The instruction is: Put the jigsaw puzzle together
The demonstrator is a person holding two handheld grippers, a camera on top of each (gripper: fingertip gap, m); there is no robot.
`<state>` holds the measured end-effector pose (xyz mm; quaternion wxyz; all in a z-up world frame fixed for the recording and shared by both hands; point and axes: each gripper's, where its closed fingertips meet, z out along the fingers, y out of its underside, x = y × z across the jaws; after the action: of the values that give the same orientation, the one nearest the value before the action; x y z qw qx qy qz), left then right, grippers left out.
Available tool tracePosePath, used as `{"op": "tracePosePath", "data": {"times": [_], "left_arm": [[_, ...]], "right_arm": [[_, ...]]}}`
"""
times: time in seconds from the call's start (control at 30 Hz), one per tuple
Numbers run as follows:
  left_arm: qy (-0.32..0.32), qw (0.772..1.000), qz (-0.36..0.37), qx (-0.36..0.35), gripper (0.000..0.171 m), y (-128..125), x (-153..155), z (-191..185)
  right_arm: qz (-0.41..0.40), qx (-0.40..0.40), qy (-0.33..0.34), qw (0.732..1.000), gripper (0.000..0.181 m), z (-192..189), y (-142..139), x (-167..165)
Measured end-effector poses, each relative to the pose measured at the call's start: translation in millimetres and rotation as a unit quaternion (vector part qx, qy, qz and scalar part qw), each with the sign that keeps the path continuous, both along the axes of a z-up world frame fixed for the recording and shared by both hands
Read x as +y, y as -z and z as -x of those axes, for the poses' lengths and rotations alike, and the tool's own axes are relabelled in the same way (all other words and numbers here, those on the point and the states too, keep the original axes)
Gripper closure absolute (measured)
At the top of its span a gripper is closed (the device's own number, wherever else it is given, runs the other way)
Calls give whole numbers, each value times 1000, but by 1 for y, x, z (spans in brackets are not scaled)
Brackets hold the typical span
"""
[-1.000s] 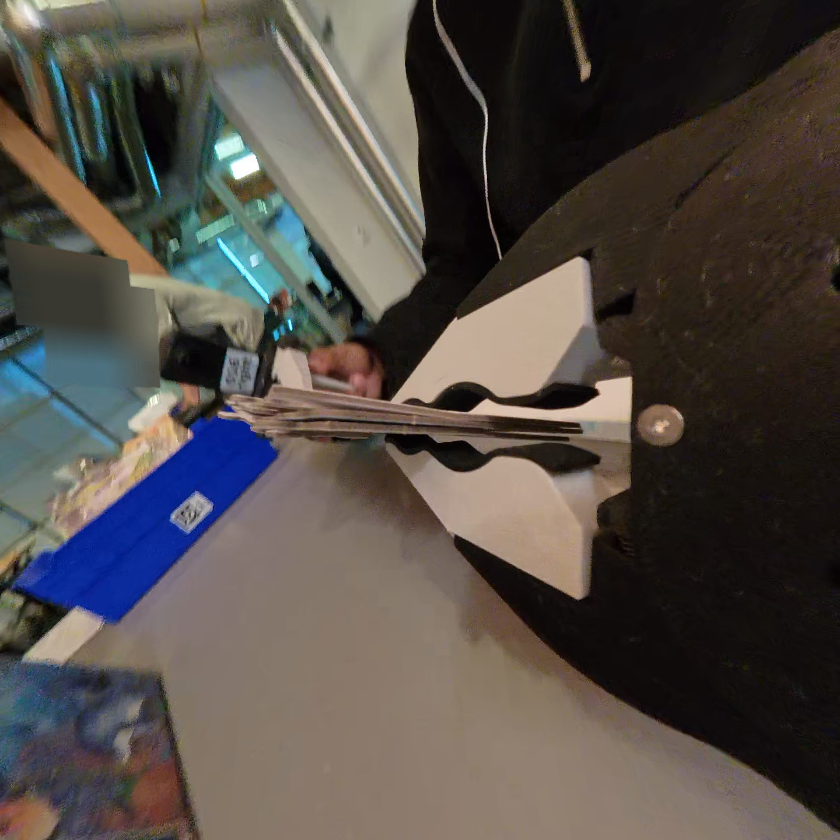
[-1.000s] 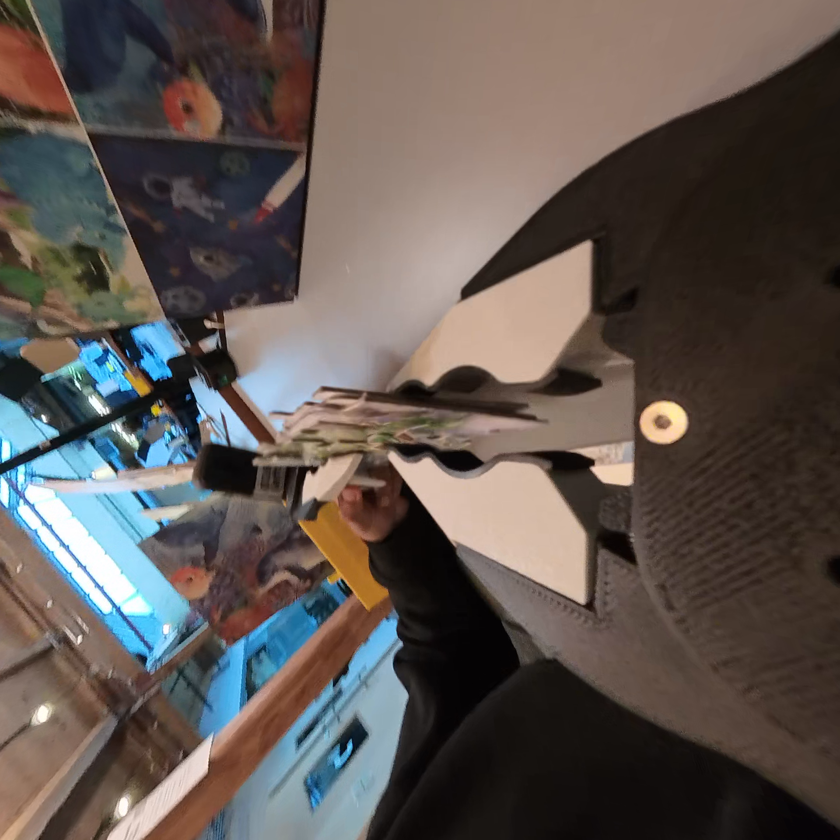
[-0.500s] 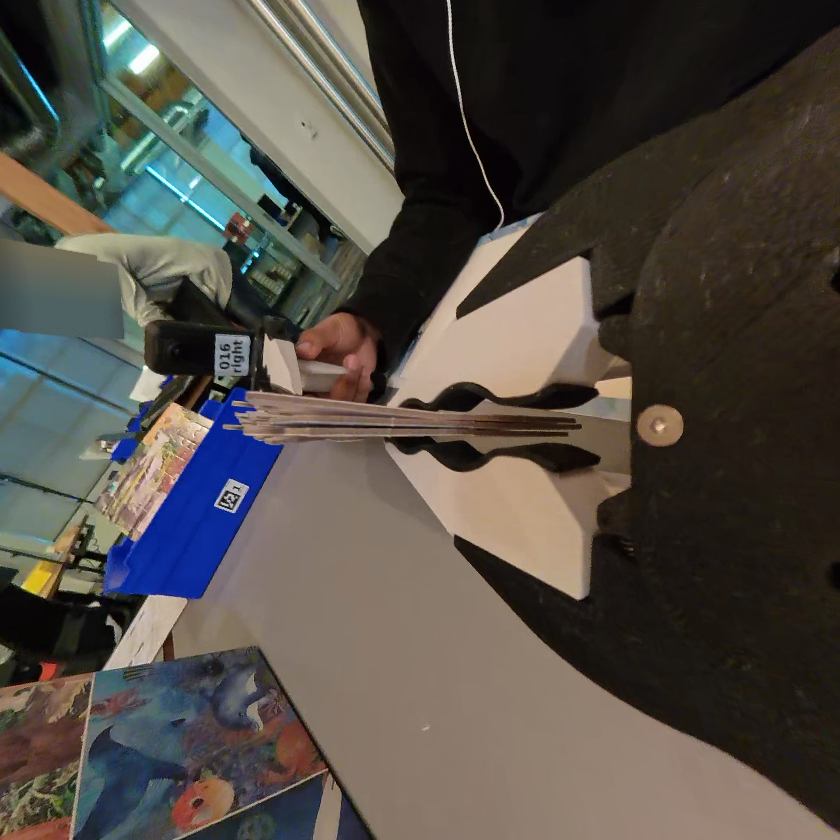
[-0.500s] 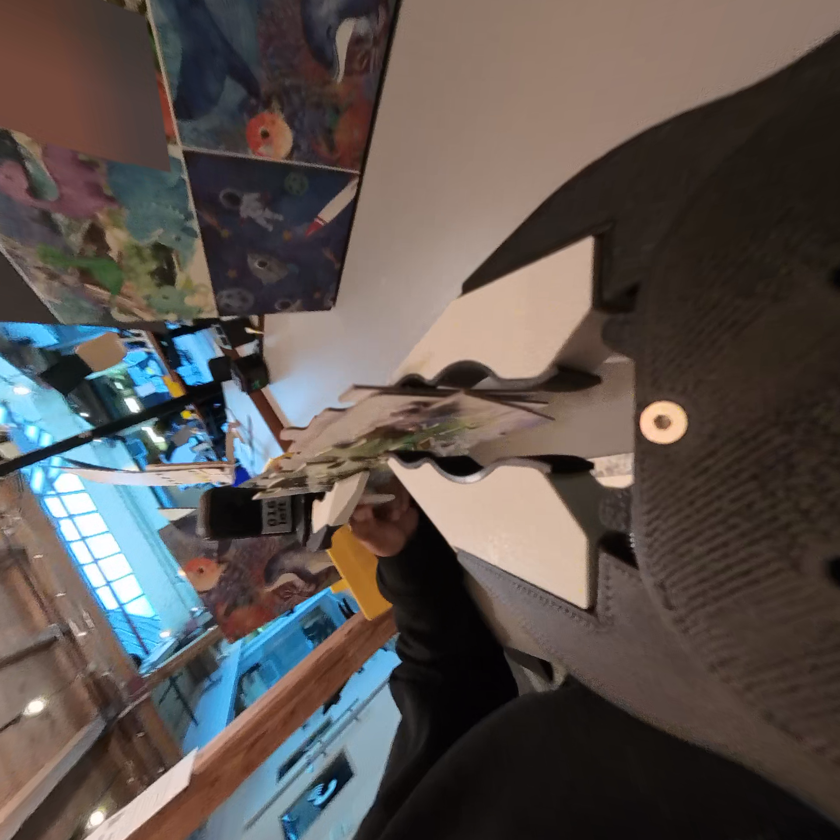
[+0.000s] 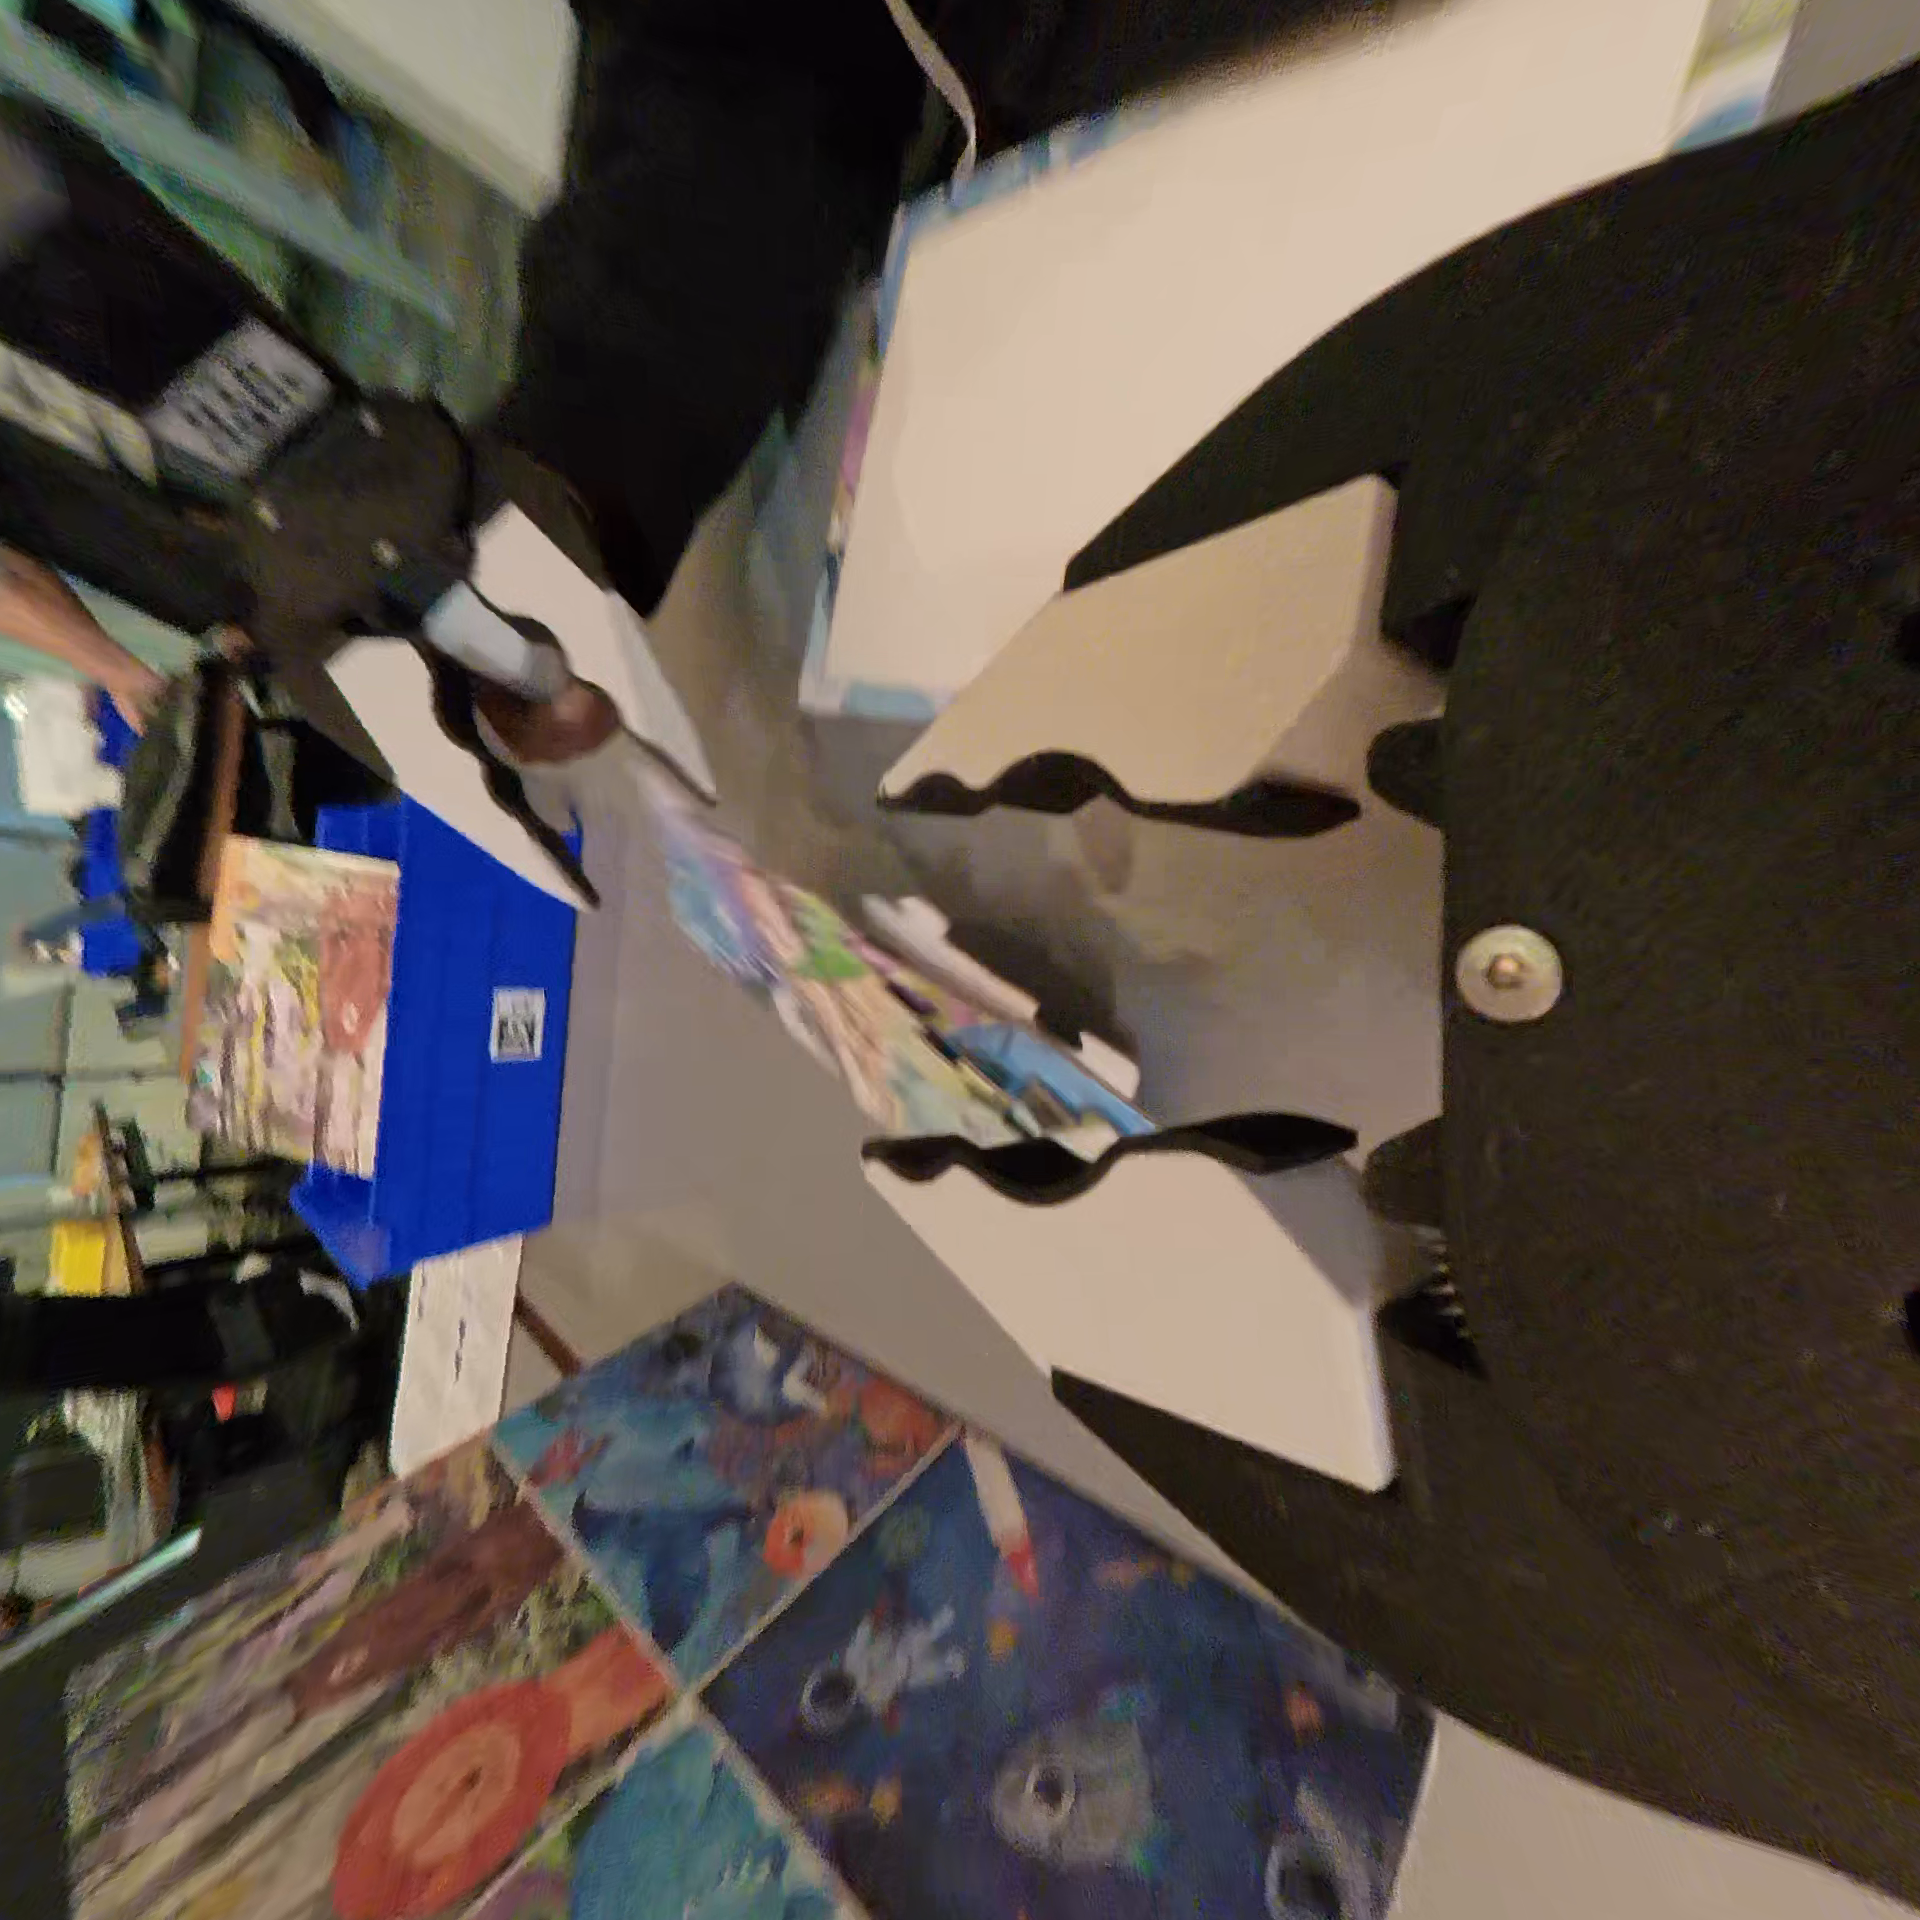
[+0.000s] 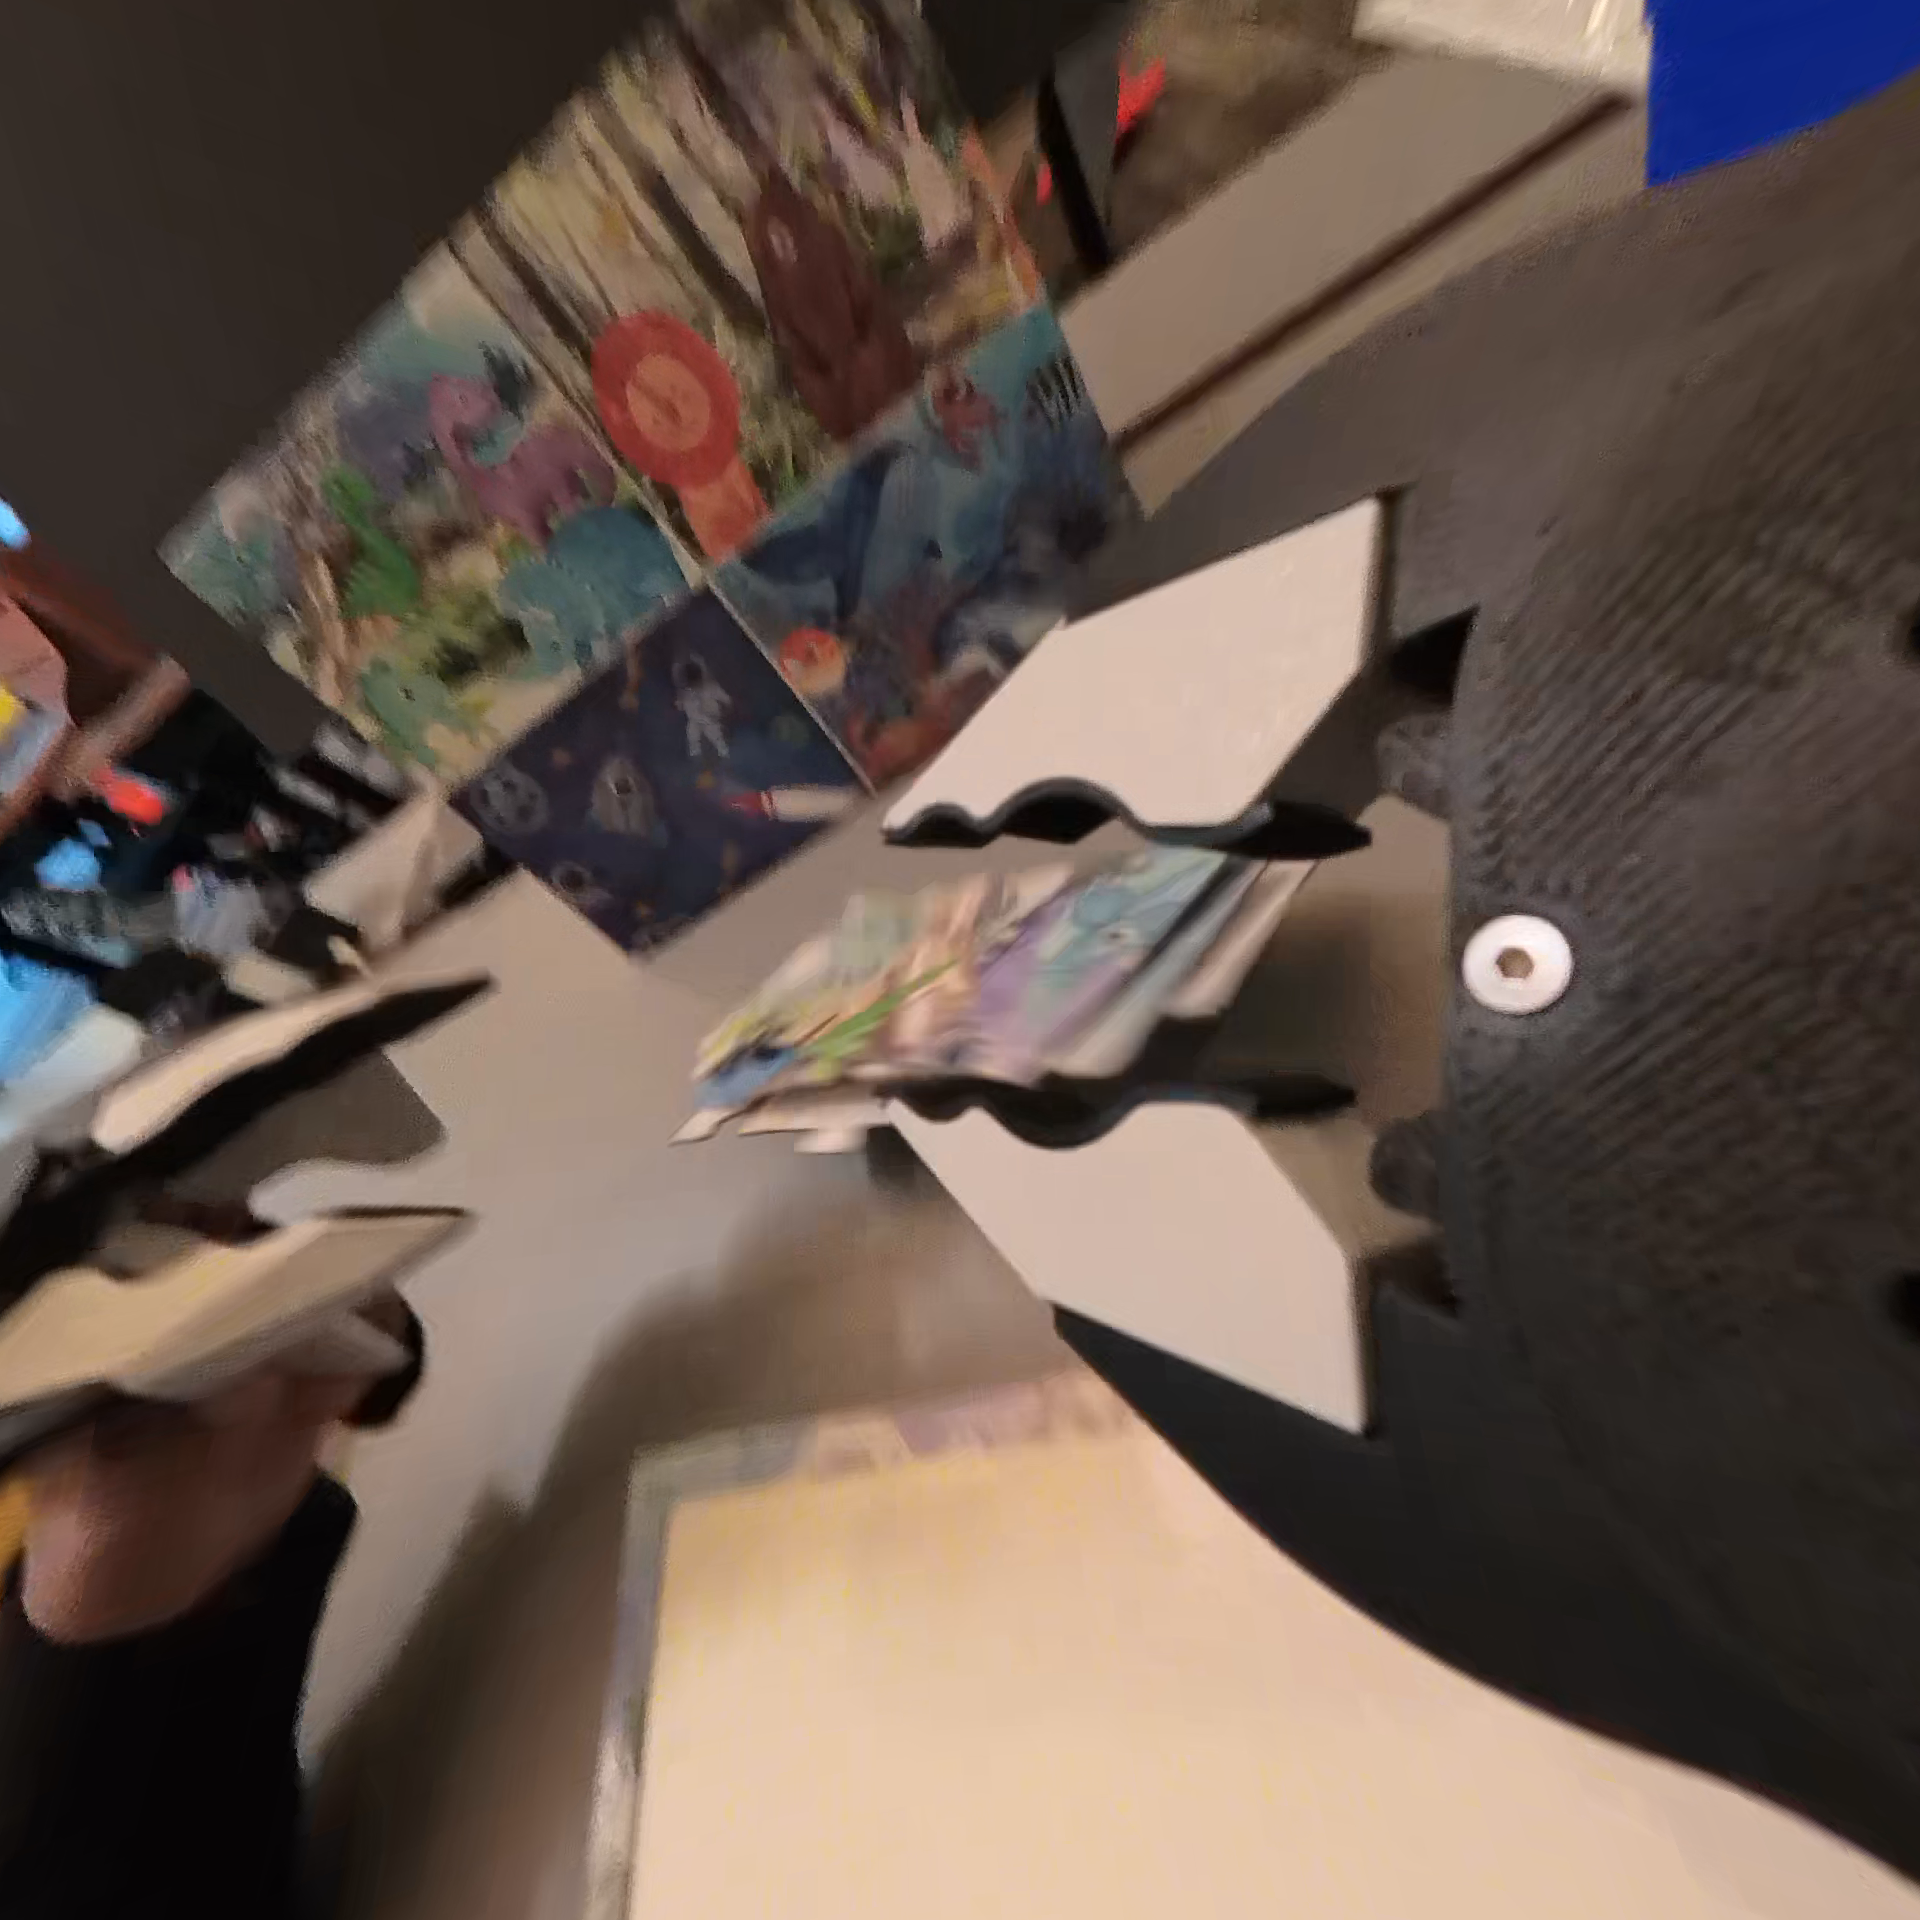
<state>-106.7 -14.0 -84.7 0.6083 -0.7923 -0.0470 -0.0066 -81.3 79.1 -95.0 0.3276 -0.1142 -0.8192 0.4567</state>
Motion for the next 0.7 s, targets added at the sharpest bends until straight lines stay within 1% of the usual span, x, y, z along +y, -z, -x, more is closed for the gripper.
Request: {"op": "tracePosePath", "data": {"times": [0.03, 0.07, 0.1, 0.17, 0.23, 0.3, 0.37, 0.4, 0.43, 0.5, 0.53, 0.57, 0.63, 0.7], "left_arm": [[17, 999, -16, -27, 104, 0, -7, -9], [22, 998, -32, -48, 102, 1, -16, -14], [17, 997, -43, -61, 101, 4, -25, -15], [-6, 996, -44, -79, 102, 14, -37, -12], [-17, 996, -30, -88, 105, 23, -39, -9], [-23, 996, -13, -91, 113, 28, -30, -4], [-33, 995, 19, -90, 117, 38, -15, 1], [-41, 994, 44, -90, 119, 45, -6, 6], [-39, 993, 65, -89, 119, 52, 4, 8], [-38, 991, 93, -86, 119, 63, 26, 13], [-35, 991, 102, -84, 118, 67, 37, 15], [-48, 988, 118, -82, 117, 74, 45, 23], [-90, 979, 163, -78, 113, 91, 53, 44], [-132, 970, 185, -90, 108, 104, 52, 63]], "right_arm": [[-1, -38, -21, 999, 134, -14, 11, 1], [4, -67, -30, 997, 125, -25, 19, 3], [13, -83, -29, 996, 121, -33, 24, 7], [33, -94, -10, 995, 120, -37, 28, 19], [64, -101, 24, 993, 125, -28, 27, 32], [88, -128, 72, 985, 132, -10, 31, 42], [101, -175, 105, 974, 142, 8, 41, 41], [107, -197, 105, 969, 146, 14, 46, 33], [115, -210, 104, 965, 155, 22, 48, 24], [135, -208, 84, 965, 168, 35, 48, 2], [131, -208, 78, 966, 181, 41, 53, -6], [102, -215, 86, 968, 181, 46, 66, -8], [-16, -249, 122, 961, 181, 48, 110, 4], [27, -231, 112, 966, 181, 48, 93, -1]]}}
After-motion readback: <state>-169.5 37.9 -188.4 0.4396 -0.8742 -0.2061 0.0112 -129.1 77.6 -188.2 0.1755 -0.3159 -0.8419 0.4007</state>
